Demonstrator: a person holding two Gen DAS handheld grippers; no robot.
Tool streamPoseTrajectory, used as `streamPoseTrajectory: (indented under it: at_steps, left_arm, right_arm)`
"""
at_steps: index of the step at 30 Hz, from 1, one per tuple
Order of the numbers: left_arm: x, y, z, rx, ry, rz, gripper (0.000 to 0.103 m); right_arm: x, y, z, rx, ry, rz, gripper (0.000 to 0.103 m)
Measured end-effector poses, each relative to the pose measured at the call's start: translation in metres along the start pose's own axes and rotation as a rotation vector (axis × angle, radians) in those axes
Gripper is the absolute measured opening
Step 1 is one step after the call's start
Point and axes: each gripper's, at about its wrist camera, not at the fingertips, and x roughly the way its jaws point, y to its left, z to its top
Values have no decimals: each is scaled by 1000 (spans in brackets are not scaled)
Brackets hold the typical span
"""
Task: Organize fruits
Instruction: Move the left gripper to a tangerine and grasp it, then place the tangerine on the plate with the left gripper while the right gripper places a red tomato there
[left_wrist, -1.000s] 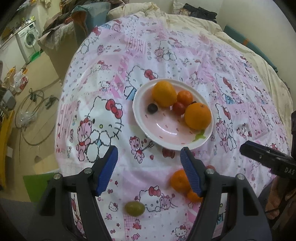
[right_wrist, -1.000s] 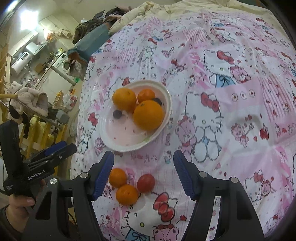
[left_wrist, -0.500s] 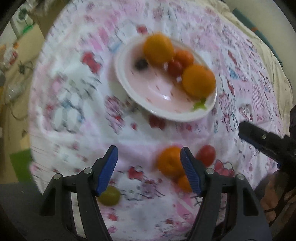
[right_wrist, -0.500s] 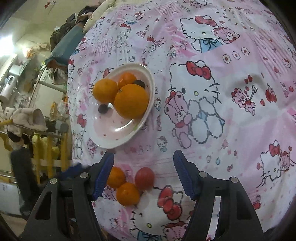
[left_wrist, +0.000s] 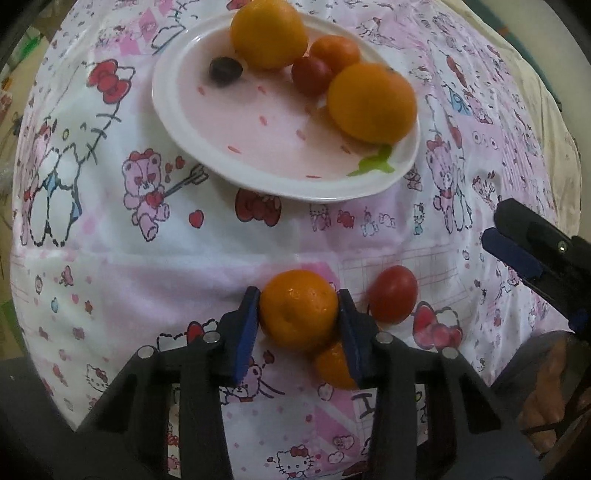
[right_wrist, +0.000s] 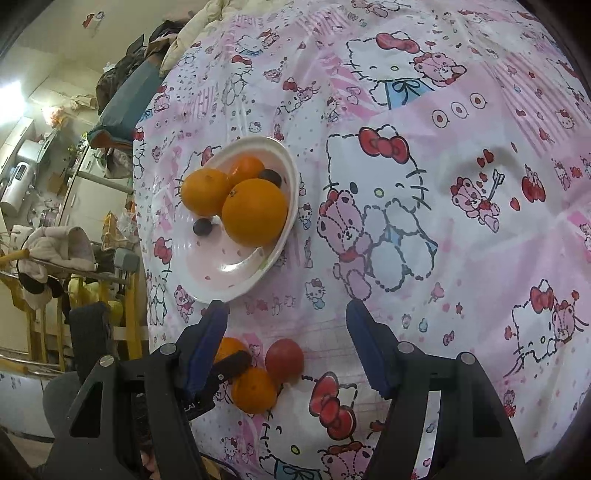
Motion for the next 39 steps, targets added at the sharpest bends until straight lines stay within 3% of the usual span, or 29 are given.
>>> streamPoseTrajectory:
  at_steps: [6,9,13,16,19,23,30,39]
  left_arm:
    - [-17,10,4,-16,-61,53,36]
    - [-28,16,6,-24,-108,78,36]
    - [-44,26,7,-34,-163,111,36]
    - [-53,30,7,-43,-188,116,36]
    - [-57,28,7,-32,-207,119,36]
    - [-56,23,9,-30,-209,114,36]
    - [-55,24,8,-31,-207,117,36]
    - [-52,35,8,-56,-205,141,36]
  right_arm:
    - [10,6,-8,-30,49,-7,70]
    - [20,5,-15,1,97,33,70]
    - [42,9,-29,0,183,32,59]
    - [56,17,-40,-47,228,-24,55]
    - [62,26,-45,-104,226,-62,50]
    - [62,27,-42,-132,219,-72,31]
    - [55,26,-38,-140,202,-35,31]
    - [35,28,-24,-129,112,13,31]
